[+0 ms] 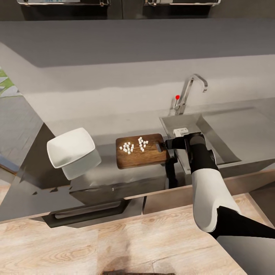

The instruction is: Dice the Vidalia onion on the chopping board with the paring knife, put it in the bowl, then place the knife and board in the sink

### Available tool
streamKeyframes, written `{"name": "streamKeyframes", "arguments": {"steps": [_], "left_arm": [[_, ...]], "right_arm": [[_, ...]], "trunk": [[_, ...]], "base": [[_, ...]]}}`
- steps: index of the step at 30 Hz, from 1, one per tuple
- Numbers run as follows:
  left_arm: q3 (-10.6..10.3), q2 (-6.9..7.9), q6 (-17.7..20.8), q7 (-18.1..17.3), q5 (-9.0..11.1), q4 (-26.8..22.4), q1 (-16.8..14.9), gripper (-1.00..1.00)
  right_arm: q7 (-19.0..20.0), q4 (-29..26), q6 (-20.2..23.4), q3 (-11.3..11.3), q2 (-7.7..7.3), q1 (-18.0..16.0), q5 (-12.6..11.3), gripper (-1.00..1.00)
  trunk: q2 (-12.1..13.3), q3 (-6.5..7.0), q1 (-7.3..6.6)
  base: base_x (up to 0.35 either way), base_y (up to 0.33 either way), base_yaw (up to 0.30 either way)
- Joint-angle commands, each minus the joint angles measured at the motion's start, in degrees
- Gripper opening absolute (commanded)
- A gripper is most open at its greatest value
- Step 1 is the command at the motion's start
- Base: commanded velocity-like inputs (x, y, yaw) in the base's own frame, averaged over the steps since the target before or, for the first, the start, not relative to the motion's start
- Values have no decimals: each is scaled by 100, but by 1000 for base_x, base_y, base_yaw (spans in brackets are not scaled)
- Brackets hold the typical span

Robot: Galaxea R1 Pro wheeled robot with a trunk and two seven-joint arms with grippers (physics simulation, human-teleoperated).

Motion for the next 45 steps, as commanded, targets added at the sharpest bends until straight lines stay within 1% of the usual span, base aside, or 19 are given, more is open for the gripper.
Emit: {"name": "streamKeyframes", "arguments": {"steps": [1,32,45], "left_arm": [[-48,-2,-35,-31,58,23,-8,100],[-48,-2,-35,-31,58,23,-8,100],[-48,-2,-35,-31,58,23,-8,100]], "right_arm": [[55,-6,5,-24,8,-6,60,100],[55,-6,5,-21,8,-6,60,100],[55,3,5,-21,8,-7,60,100]], "trunk": [[-10,-13,3],[-10,-138,3],[-10,-178,3]], "base": [[0,0,0],[0,0,0],[0,49,0]]}}
